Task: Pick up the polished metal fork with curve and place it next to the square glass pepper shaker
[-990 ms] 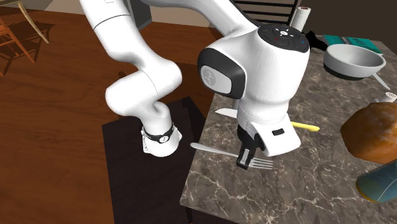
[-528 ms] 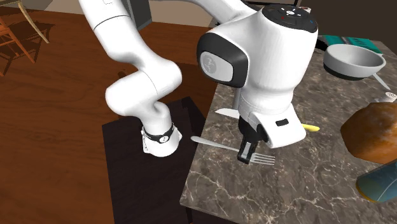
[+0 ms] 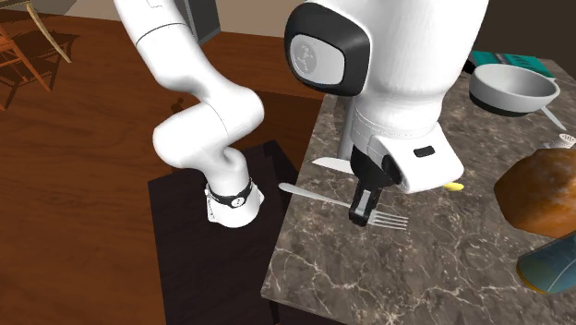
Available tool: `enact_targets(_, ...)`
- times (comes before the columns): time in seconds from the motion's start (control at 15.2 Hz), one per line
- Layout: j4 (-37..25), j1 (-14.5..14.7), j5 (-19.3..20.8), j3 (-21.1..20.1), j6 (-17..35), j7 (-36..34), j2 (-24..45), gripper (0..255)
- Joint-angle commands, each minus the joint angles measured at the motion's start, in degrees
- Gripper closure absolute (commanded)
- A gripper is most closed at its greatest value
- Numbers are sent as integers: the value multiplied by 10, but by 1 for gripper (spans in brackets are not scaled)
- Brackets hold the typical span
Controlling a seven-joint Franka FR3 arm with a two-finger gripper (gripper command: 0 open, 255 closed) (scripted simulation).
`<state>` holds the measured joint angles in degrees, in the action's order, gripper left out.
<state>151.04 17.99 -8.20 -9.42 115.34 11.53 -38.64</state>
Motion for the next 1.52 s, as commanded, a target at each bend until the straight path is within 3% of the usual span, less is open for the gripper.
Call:
enact_targets(0.0,-14,0,1,1,-17,-1,-2,255)
enact_targets(1.12,-137,-5,12,12,-147,-6,-10,255)
enact_targets(1.45,-170,16,-16,-49,-135,-75,29,255)
